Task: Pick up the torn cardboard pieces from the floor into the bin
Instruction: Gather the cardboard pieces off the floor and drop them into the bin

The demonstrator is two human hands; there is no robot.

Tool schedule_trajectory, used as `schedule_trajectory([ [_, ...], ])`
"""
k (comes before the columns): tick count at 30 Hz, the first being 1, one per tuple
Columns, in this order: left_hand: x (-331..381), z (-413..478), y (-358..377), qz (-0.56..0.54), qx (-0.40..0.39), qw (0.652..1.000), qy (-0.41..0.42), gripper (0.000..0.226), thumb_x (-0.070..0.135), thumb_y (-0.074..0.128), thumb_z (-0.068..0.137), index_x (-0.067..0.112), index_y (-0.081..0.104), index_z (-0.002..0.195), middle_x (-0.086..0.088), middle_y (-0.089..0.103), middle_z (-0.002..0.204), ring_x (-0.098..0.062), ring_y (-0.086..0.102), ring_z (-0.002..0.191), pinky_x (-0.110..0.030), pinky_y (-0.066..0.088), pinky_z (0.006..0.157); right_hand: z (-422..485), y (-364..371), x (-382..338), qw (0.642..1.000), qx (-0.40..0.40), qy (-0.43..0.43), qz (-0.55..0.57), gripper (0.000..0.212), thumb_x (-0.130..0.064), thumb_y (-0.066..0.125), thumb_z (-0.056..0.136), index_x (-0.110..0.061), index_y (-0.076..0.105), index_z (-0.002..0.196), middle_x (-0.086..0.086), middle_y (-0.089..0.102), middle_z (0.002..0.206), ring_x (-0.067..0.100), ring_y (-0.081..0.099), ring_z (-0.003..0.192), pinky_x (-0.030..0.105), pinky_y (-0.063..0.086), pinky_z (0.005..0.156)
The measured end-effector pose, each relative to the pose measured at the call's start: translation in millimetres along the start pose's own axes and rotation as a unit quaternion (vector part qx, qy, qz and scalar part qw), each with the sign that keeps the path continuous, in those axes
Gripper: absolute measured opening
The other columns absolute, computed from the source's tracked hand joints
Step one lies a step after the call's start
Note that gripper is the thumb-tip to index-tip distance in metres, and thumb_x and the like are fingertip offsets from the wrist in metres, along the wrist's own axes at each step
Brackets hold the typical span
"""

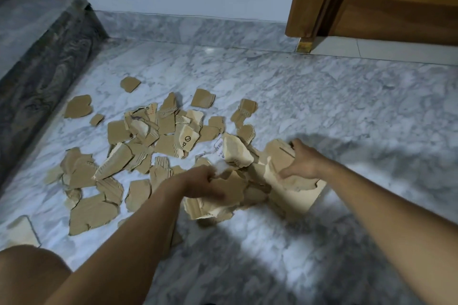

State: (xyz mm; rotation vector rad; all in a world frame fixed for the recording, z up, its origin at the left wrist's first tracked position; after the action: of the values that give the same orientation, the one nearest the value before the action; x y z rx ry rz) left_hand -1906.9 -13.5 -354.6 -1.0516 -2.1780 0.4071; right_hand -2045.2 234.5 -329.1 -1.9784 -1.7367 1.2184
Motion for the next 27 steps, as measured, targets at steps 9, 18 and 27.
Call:
schedule_trajectory([
  [9,42.9,26.2,63.1,0.070,0.060,0.991,0.098,0.033,0.030,0.071,0.076,0.024,0.063,0.107,-0.002,0.068,0.103,-0.022,0.064,0.094,-0.036,0.053,0.083,-8.6,-43.0,21.5,0.998,0.055,0.020,0.030,0.057,-0.039,0.093,0.062,-0.016,0.066,0.108,0.001,0.069,0.103,0.023,0.065,0.097,0.028,0.048,0.070],
  [18,27.6,11.6,-19.6,-0.141,0.127,0.979,0.072,0.056,0.024,0.075,0.082,0.018,0.053,0.133,-0.005,0.067,0.115,-0.023,0.066,0.101,-0.033,0.055,0.082,-19.1,-76.5,6.2,0.964,0.185,-0.038,0.189,0.057,-0.036,0.092,0.066,-0.015,0.067,0.112,-0.001,0.069,0.103,0.021,0.065,0.098,0.028,0.048,0.077],
  [27,11.7,-24.7,20.3,0.083,-0.060,0.994,-0.048,0.049,0.057,0.075,0.062,0.027,0.071,0.100,0.004,0.068,0.098,-0.015,0.063,0.086,-0.034,0.052,0.080,-16.1,-27.4,-34.4,0.996,-0.052,-0.037,0.069,0.061,-0.043,0.096,0.053,-0.010,0.065,0.093,0.002,0.070,0.091,0.021,0.066,0.088,0.031,0.049,0.074],
])
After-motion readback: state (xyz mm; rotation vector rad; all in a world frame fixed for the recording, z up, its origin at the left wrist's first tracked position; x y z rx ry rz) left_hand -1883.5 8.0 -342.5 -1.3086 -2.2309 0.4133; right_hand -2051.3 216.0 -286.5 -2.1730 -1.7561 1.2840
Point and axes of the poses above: each hand's wrist, its own z-axis towards the middle knuckle, its own y-axis out of the palm, x = y × z, the point moved 7 cm from there along z, towards the middle knuckle
